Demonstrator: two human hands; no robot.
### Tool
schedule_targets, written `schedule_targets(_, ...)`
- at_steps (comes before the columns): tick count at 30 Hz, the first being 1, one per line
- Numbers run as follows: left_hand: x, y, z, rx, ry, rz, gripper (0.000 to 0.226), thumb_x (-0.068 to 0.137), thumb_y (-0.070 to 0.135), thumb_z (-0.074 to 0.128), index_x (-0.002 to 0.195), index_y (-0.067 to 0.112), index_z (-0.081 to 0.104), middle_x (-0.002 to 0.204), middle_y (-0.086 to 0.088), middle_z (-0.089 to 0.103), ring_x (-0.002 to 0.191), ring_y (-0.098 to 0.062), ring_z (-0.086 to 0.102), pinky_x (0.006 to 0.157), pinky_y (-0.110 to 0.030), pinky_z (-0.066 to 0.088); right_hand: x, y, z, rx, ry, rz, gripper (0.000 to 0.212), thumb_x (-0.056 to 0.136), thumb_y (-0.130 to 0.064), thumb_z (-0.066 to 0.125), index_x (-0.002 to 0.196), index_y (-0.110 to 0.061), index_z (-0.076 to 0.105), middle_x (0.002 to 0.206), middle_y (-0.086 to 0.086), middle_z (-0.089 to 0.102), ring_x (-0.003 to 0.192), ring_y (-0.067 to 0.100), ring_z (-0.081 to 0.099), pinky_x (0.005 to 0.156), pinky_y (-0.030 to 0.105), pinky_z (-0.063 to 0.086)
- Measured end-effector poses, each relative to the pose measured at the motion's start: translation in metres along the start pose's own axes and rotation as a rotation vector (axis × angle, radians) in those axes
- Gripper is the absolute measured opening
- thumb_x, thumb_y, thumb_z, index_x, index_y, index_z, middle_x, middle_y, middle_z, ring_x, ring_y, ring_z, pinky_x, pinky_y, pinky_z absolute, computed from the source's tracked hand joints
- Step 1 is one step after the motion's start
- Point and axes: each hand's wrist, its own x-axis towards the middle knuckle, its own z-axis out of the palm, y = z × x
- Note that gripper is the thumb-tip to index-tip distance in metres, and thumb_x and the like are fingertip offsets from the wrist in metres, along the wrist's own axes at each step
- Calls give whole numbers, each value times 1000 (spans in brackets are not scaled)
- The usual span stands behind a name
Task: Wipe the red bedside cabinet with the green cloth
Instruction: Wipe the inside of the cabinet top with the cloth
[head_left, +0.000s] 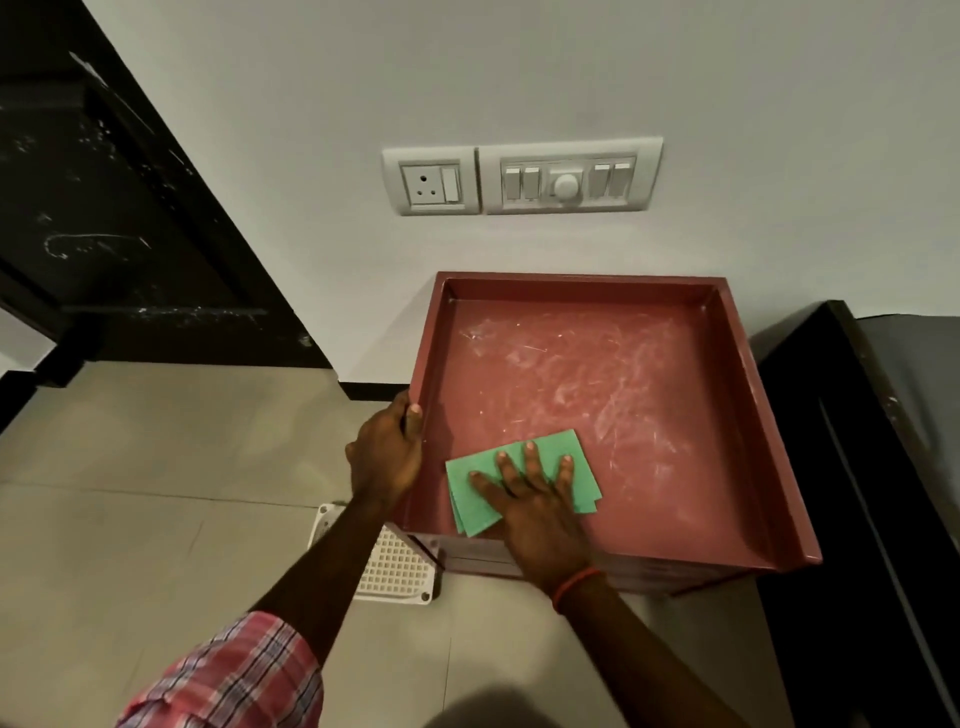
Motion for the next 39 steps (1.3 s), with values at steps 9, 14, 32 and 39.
schedule_targets(9, 2, -7, 4, -65, -21, 4, 36, 109, 40, 36, 139, 34, 56, 113, -2, 74, 108, -31, 68, 98, -53, 49, 130, 53, -36, 117, -39, 50, 52, 99, -18, 37, 140, -49, 43, 160, -6, 30, 152, 24, 11, 118, 61, -4)
schedule_targets(14, 6, -15, 12, -52, -23, 15, 45, 109, 45, 33, 149, 33, 49, 121, 0, 72, 113, -27, 66, 102, -55, 48, 200, 70, -48, 33, 20, 146, 73, 89, 2, 42, 142, -49, 39, 158, -6, 33, 150, 25, 16, 114, 68, 8)
schedule_targets(32, 5, -16, 13, -424, 4, -64, 65, 101, 75, 15, 129, 43, 63, 113, 14, 74, 104, -16, 70, 92, -51, 57, 7, -33, 35, -142, 220, -323, 50, 78, -20, 47, 122, -37, 64, 129, -6, 66, 126, 27, 57, 97, 63, 32)
schedule_targets(39, 2, -12, 11, -463, 20, -92, 73, 95, 80, 10, 128, 45, 64, 112, 14, 73, 104, -15, 69, 94, -51, 55, 44, -7, 16, -104, 88, -346, 43, 88, -38, 44, 129, -50, 51, 138, -18, 56, 134, 14, 49, 106, 55, 24)
